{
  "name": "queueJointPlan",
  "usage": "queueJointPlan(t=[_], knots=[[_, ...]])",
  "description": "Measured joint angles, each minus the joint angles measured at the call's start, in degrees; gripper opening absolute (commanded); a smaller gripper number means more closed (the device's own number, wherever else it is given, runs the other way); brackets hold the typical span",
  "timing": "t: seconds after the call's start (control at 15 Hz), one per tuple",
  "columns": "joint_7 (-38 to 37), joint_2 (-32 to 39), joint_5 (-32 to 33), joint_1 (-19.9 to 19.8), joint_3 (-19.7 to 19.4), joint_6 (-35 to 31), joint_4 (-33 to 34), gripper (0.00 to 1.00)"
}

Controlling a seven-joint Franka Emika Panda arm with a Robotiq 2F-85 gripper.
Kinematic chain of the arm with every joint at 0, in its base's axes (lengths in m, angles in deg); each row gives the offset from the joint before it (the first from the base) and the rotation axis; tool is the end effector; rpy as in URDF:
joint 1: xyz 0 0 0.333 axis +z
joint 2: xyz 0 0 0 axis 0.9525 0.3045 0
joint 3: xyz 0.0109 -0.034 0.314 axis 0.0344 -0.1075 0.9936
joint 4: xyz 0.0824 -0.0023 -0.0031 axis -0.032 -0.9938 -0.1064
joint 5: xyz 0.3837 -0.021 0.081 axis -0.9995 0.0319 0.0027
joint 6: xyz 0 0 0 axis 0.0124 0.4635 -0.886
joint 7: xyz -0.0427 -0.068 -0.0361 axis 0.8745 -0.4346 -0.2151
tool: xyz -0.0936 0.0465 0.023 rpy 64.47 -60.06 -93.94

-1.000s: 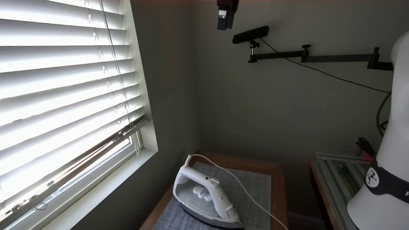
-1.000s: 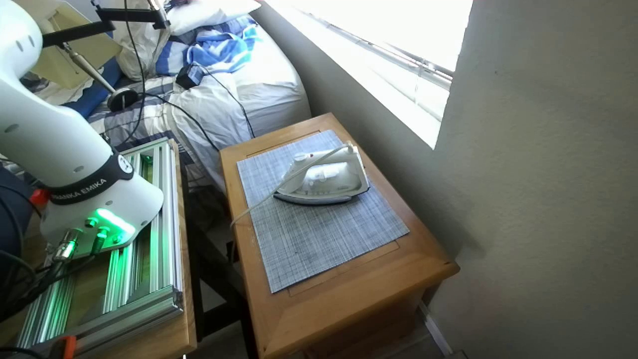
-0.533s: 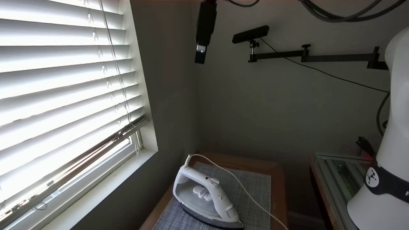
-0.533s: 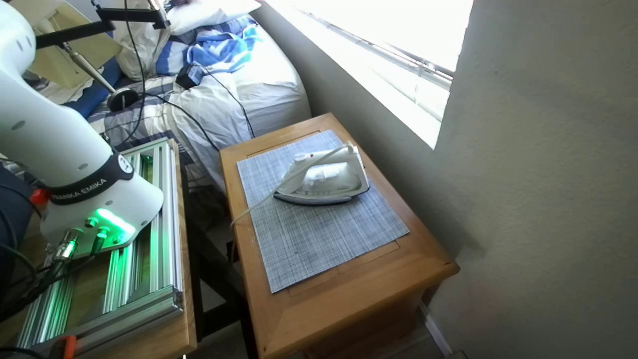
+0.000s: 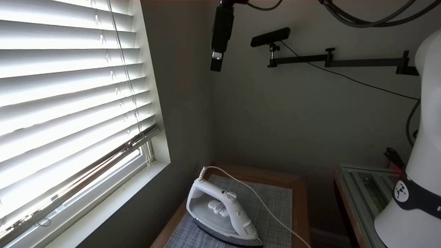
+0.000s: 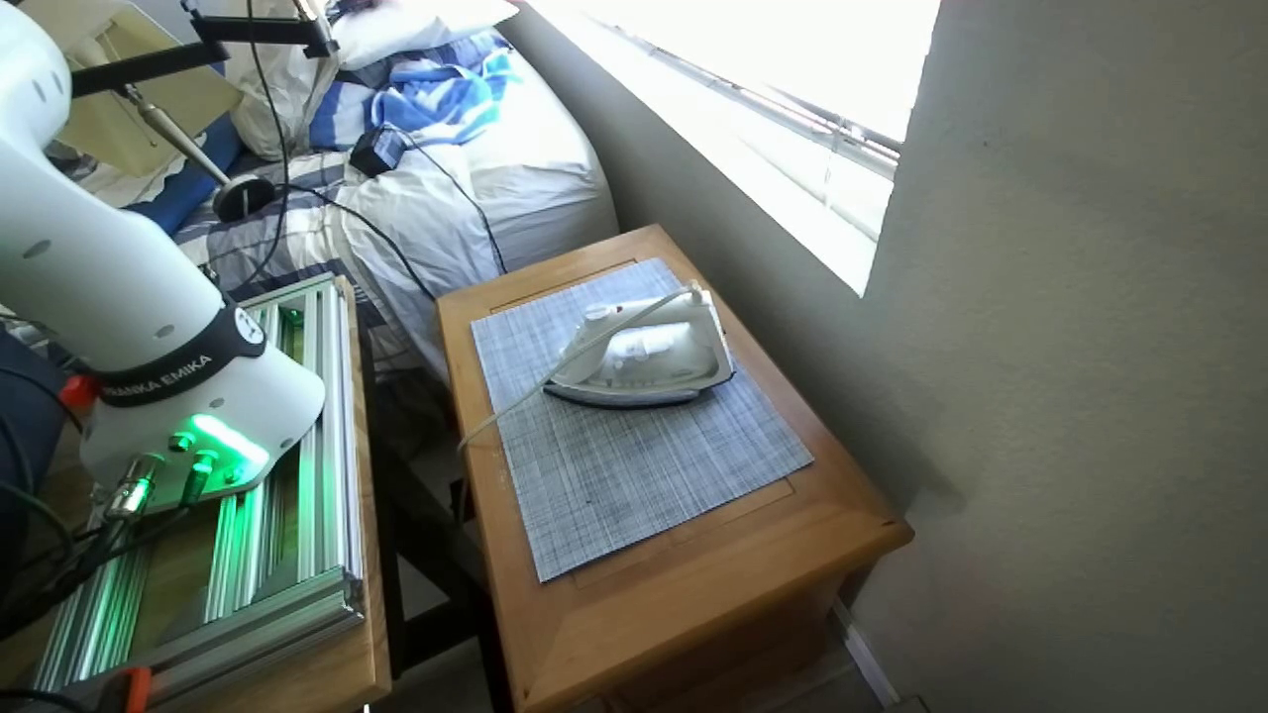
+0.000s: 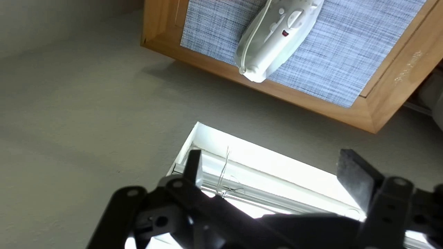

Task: Press the button on the handle of the iron.

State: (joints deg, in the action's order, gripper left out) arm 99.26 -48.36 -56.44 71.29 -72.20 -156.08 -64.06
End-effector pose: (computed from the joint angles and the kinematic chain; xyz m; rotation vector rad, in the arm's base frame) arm 0.3565 -0.0228 0.4955 2.8793 0.3911 0.4428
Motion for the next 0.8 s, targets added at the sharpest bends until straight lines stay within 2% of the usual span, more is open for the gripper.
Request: queueJointPlan(t=[0.33,0.67,0.73,0.8], knots=[[-9.76,0.15,-5.28,0.32,0.81,-1.74,-1.51,1.00],[-20.61,2.17,-11.77,0.77,4.26,-7.87,-6.59,1.00],[-22.21,3.15,-12.44,0.77,4.86,-8.45,-6.64,0.75],[-23.52,4.13,-12.83,0.77,5.32,-8.88,-6.63,0.74]])
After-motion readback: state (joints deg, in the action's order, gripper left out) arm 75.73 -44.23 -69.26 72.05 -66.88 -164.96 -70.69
